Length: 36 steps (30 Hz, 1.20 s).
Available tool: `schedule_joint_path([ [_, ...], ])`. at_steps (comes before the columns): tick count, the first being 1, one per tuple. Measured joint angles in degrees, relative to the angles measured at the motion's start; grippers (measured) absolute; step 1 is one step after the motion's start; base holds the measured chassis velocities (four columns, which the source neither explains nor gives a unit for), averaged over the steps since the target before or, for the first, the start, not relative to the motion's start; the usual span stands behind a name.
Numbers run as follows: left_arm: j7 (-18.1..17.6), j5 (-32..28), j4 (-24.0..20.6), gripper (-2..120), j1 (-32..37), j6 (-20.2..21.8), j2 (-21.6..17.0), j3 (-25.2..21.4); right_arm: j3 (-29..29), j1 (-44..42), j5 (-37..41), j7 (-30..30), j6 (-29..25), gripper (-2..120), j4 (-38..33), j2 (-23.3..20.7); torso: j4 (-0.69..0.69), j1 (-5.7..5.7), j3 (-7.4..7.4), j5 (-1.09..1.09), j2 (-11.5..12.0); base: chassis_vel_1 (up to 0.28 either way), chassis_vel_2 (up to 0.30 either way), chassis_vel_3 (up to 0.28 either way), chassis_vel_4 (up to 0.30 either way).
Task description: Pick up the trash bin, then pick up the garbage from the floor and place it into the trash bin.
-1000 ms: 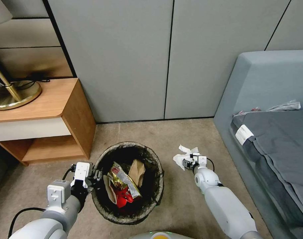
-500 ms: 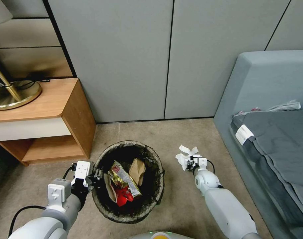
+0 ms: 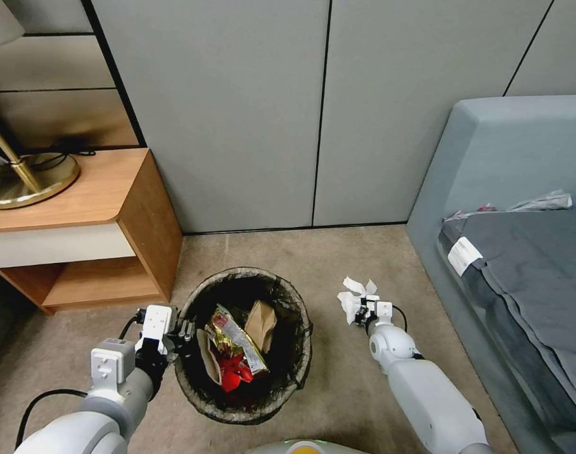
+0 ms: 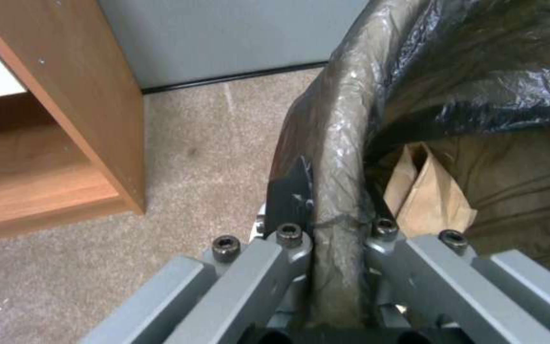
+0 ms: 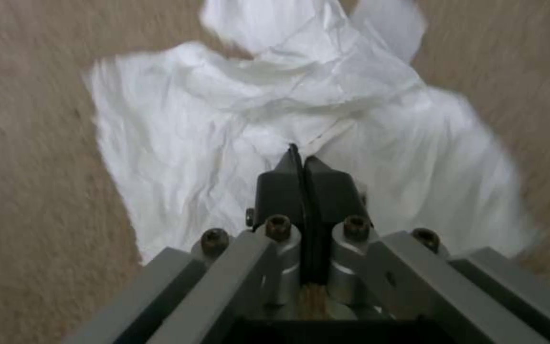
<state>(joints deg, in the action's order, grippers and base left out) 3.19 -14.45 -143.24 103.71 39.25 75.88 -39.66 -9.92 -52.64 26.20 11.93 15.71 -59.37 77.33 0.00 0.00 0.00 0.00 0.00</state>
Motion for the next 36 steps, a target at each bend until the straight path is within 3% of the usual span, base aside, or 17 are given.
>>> schedule_joint_path([
  [7,0.0,0.0,0.0,1,0.0,0.0,-0.1,0.0,-2.1,-3.1,-4.1,0.2,-0.3,0,-9.2,-1.1,0.0,0.0,0.0,0.02,0.0,0.0,0.0,0.0,0.0],
  [10,0.0,0.0,0.0,1,-0.1,-0.1,-0.1,-0.1,-5.9,-5.9,-11.5,-0.9,-0.9,0,-18.6,-1.5,0.0,0.0,0.0,0.01,0.0,0.0,0.0,0.0,0.0],
  [16,0.1,-0.2,0.0,1,-0.1,-0.1,-0.3,0.0,-7.3,-9.2,-12.3,-1.7,1.0,0,-30.6,-3.3,-0.01,0.0,0.0,0.01,0.0,0.0,0.0,0.0,0.0],
  [19,0.1,-0.2,0.0,1,0.0,-0.1,-0.6,-0.1,-6.6,-12.3,-10.2,-2.5,3.9,0,-42.8,-5.5,-0.01,0.0,0.0,0.0,0.0,0.0,0.0,0.0,0.0],
  [28,0.1,-0.4,0.0,1,0.0,-0.1,-1.1,-0.2,-3.6,-15.0,-9.1,-3.2,6.9,0,-54.1,-6.4,0.0,0.0,0.0,-0.01,0.0,0.0,0.0,0.0,0.0],
  [36,0.1,-0.4,0.0,1,-0.3,-0.1,-1.1,0.0,0.3,-17.1,-9.0,-8.8,8.5,0,-64.5,-9.7,0.0,0.01,0.01,0.0,0.0,0.0,0.0,0.0,0.0],
])
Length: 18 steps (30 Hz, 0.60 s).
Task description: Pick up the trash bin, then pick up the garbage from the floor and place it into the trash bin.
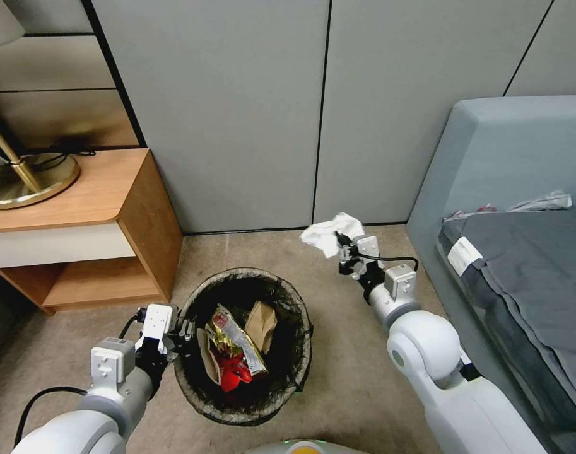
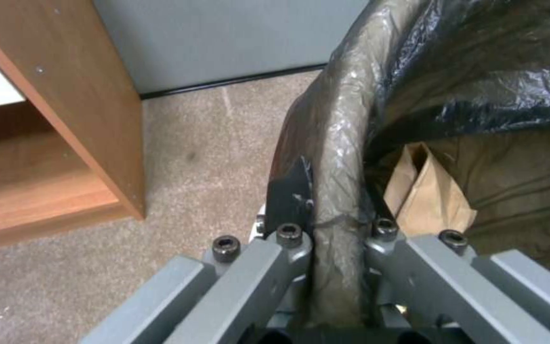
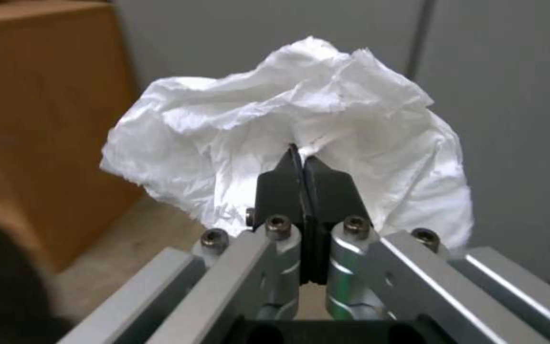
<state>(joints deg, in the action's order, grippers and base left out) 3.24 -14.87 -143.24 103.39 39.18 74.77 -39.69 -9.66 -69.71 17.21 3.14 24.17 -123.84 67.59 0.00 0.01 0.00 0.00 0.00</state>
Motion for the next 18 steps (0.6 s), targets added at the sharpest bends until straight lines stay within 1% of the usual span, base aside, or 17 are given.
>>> schedule_joint_path([
  [6,0.0,0.1,0.0,1,0.0,0.0,-0.1,0.2,2.9,-0.5,-0.1,-2.9,0.0,0,-2.8,-2.4,0.0,0.0,0.0,0.0,0.0,0.0,0.0,0.0,0.0],
  [8,0.0,0.3,0.0,1,-0.1,0.0,-0.1,0.4,5.7,-0.3,-0.6,-4.8,-0.3,0,-3.7,-3.0,0.0,0.0,0.0,0.0,0.0,0.0,0.0,0.0,0.0],
  [10,0.0,0.3,0.0,1,-0.1,0.0,-0.1,0.4,6.4,-0.3,-0.8,-5.2,-0.3,0,-3.8,-3.0,0.0,0.0,0.0,0.0,0.0,0.0,0.0,0.0,0.0],
  [12,0.0,0.4,0.0,1,0.0,0.0,0.0,0.5,8.8,-0.4,-1.7,-6.5,-0.4,0,-4.2,-3.1,0.0,-0.01,0.0,0.0,0.0,0.0,0.0,0.0,0.0],
  [13,0.0,0.4,0.0,1,0.0,0.0,0.0,0.5,8.8,-0.4,-1.7,-6.5,-0.4,0,-4.2,-3.1,0.0,-0.01,0.0,0.0,0.0,0.0,0.0,0.0,0.0],
  [14,0.0,0.4,0.0,1,0.0,0.0,0.0,0.5,10.4,-0.6,-2.4,-7.1,-0.4,0,-4.4,-3.4,0.0,0.0,0.0,0.0,0.0,0.0,0.0,0.0,0.0],
  [16,0.0,0.4,0.0,1,0.0,0.0,0.0,0.5,10.9,-0.7,-2.6,-7.2,-0.4,0,-4.4,-3.5,0.0,0.0,0.0,0.0,0.0,0.0,0.0,0.0,0.0],
  [18,0.0,0.4,0.0,1,-0.1,0.0,0.0,0.5,13.7,-1.0,-3.7,-7.6,-0.4,0,-4.5,-4.8,0.0,0.0,0.0,0.0,0.0,0.0,0.0,0.0,0.0],
])
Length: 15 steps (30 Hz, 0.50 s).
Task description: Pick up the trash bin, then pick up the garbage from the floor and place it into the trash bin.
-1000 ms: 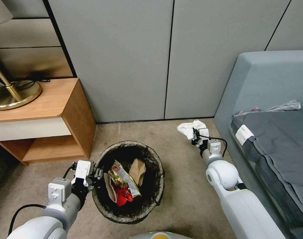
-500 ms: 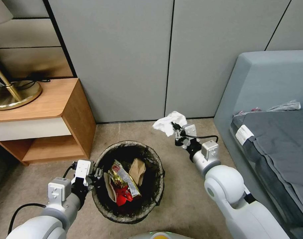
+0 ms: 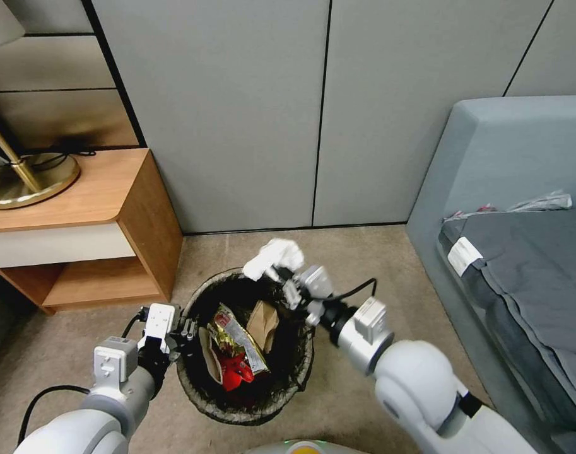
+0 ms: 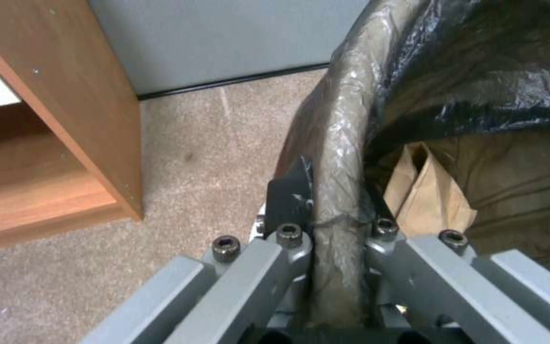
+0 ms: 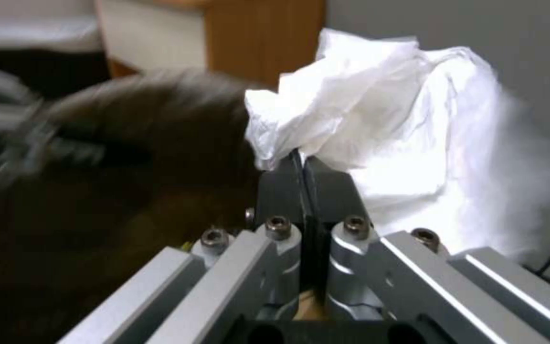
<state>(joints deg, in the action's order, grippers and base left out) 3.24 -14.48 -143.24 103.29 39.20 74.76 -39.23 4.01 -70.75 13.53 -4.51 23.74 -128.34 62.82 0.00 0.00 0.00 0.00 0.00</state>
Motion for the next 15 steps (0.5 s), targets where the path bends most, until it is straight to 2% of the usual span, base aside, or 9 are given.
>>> schedule_joint_path([
  [15,0.0,0.1,0.0,1,-0.1,0.0,0.3,0.2,6.7,-3.1,-5.6,-1.9,-1.4,0,2.0,-1.9,0.0,0.0,0.0,0.0,0.0,0.0,0.0,0.0,0.0],
])
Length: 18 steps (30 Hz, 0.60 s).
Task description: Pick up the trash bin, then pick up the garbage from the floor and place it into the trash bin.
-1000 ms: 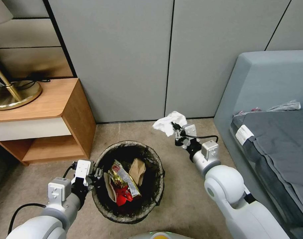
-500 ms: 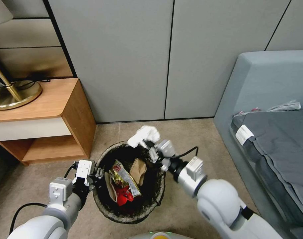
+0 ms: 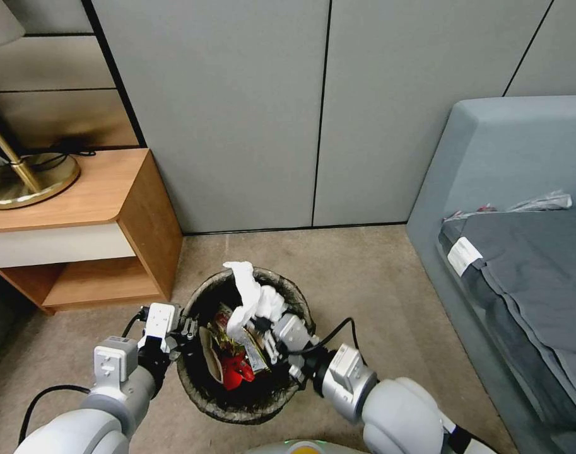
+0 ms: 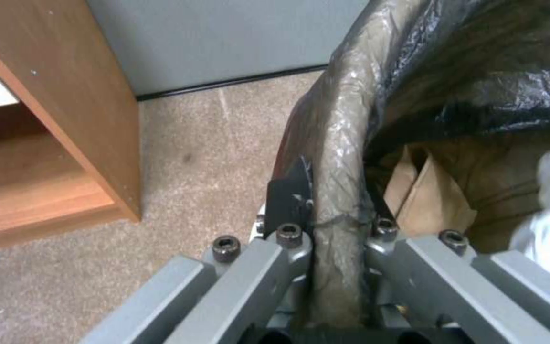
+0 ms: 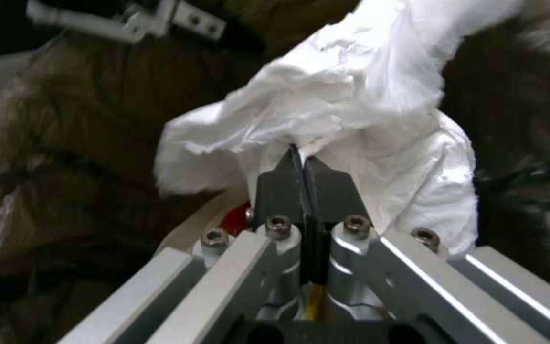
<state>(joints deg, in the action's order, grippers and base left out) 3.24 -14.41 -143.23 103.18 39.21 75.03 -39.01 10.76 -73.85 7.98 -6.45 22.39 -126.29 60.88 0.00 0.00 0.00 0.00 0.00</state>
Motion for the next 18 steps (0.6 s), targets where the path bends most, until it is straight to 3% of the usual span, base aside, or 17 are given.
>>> schedule_joint_path([
  [13,0.0,0.1,0.0,1,0.2,0.0,0.1,0.0,4.2,1.4,-1.0,0.2,0.0,0,2.1,0.9,0.0,0.0,0.0,0.0,0.0,0.0,0.0,0.0,0.0],
  [18,0.0,0.1,0.0,1,0.2,0.0,0.1,0.1,5.0,2.0,-1.1,1.6,0.6,17,2.9,1.5,0.0,0.0,0.0,0.0,0.0,0.0,0.0,0.0,0.0],
])
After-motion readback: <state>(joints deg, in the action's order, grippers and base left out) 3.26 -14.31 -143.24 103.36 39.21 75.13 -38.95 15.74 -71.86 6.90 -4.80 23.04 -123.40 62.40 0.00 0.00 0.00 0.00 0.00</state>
